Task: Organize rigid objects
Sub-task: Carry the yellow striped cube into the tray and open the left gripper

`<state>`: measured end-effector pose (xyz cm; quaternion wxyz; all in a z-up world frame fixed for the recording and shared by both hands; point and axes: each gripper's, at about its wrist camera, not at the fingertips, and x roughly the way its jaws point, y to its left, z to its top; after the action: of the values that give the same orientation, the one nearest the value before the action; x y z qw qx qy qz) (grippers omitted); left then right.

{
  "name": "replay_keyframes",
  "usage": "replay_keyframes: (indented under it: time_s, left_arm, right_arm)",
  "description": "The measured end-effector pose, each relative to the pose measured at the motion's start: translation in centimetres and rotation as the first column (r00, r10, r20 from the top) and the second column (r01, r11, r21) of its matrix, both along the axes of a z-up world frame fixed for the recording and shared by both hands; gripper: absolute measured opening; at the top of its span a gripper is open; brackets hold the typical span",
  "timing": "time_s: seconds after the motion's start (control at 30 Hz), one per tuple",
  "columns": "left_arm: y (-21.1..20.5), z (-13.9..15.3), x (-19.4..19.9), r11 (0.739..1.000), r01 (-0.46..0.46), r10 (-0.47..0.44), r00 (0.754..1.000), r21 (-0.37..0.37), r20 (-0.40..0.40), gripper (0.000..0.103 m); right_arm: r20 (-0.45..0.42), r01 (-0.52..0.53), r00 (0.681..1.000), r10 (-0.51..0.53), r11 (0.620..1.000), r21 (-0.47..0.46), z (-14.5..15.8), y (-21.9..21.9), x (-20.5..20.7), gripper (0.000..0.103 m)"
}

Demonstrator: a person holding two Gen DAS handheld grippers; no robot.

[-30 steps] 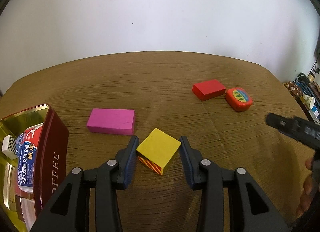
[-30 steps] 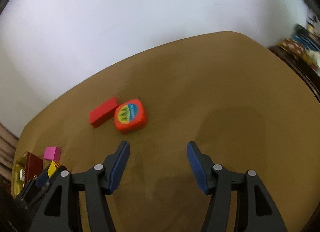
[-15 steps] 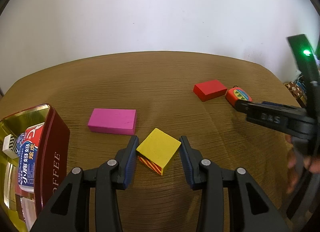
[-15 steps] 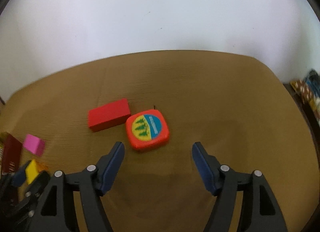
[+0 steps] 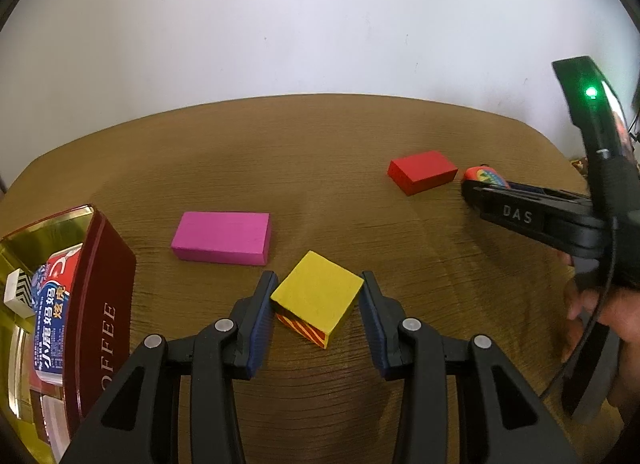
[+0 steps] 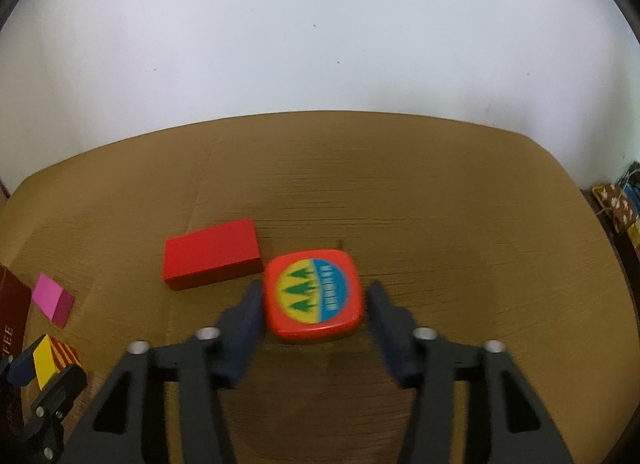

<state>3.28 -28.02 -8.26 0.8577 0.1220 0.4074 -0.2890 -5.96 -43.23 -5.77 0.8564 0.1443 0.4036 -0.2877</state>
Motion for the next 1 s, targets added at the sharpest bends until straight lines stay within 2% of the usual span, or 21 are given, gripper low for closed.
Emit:
replay_keyframes:
  time_s: [0.37,0.53,0.7,0.8,1.0]
  left_arm:
    - [-0.3,0.1,0.1,1.000,-0.015,0.015,1.000,0.003,0.008,0.037]
    - [0.4,0.5,-0.1,0.998,-0.043,0.044,0.999,-0.036,0.024,0.037]
    - [1.1,1.1,-0.9,0.996,-0.044,0.047,0.998,-0.073,0.052,0.037]
    - [2.0,1.2,-1.0,0.994,-0.053,0.056,0.998,-0.099,0.025,0.037]
    - [4.4,1.9,-2.4,0.987,-0.062,0.061,0.998,-0.148,-0.011,0.037]
  right_arm:
    - [0.047,0.037,0.998,-0.040,0.998,0.052,0.7,3.8,-5.2,0.048]
    - [0.100,0.103,0.988,-0.114,0.989,0.107,0.7,6.5,-8.4,0.048]
    - [0.124,0.124,0.983,-0.135,0.988,0.087,1.2,7.7,-9.1,0.048]
    - [0.109,0.132,0.984,-0.138,0.990,0.055,1.1,7.9,-8.4,0.048]
    - [0.095,0.139,0.984,-0.148,0.986,0.092,0.9,7.5,-9.1,0.048]
